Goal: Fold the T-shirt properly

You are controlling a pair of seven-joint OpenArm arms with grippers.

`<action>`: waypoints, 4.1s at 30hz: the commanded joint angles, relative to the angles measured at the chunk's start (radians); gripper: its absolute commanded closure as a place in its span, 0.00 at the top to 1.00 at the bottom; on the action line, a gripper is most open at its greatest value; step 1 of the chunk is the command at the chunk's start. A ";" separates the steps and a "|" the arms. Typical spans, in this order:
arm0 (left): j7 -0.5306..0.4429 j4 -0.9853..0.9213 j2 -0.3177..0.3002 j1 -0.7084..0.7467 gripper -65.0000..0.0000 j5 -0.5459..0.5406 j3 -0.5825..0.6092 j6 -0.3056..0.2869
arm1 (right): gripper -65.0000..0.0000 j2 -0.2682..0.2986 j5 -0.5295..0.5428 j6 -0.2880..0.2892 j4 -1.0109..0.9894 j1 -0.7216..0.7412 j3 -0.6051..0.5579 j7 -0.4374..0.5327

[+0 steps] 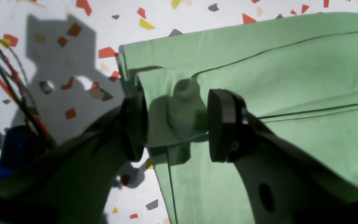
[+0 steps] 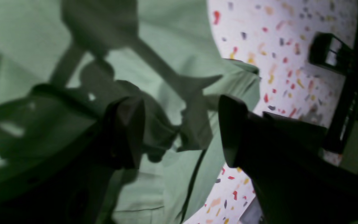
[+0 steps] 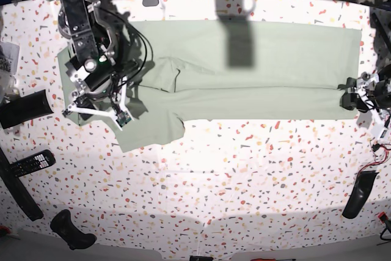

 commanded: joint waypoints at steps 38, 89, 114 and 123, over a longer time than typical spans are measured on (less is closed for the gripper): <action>-0.080 0.074 0.066 -0.019 0.44 -0.012 -0.012 -0.003 | 0.50 -0.097 0.525 -0.006 -0.803 0.491 0.218 0.244; -0.083 0.074 0.066 -0.019 0.44 -0.012 -0.012 -0.003 | 0.40 -0.095 0.599 0.368 -0.358 0.349 0.331 0.325; -0.083 0.074 0.066 -0.019 0.44 -0.012 -0.012 -0.003 | 0.48 -0.179 0.380 0.351 -0.978 0.546 0.330 0.471; -0.083 0.074 0.066 -0.019 0.44 -0.012 -0.012 -0.003 | 0.00 -0.169 0.618 0.421 -0.970 0.544 0.331 0.271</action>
